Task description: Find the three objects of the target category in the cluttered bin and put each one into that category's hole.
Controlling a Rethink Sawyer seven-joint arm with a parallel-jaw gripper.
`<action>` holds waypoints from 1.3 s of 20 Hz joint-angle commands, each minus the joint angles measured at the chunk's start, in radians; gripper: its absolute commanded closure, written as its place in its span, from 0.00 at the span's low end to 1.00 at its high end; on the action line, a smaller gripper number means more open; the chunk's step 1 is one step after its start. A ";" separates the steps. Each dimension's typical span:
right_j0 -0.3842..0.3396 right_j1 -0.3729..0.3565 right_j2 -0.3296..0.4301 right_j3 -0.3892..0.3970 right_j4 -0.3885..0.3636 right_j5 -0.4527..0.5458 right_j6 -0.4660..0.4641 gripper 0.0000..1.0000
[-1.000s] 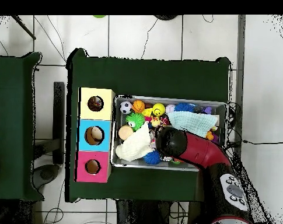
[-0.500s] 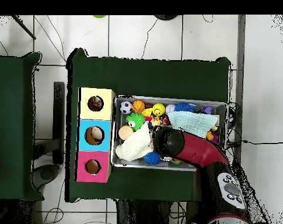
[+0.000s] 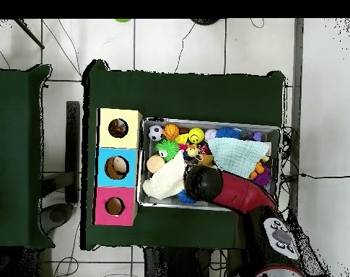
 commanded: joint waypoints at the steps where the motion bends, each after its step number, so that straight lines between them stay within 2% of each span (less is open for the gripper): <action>1: -0.003 0.050 0.077 0.105 -0.017 -0.077 0.144 0.00; 7: -0.004 0.043 0.067 0.116 -0.020 -0.090 0.140 0.00; 14: -0.017 0.123 0.077 0.064 -0.029 -0.161 0.132 0.00; 19: -0.009 0.147 0.077 0.036 -0.016 -0.223 0.151 0.00; 20: -0.003 0.164 0.075 0.002 -0.007 -0.233 0.154 0.00; 26: -0.005 0.178 0.087 -0.033 0.015 -0.253 0.155 0.00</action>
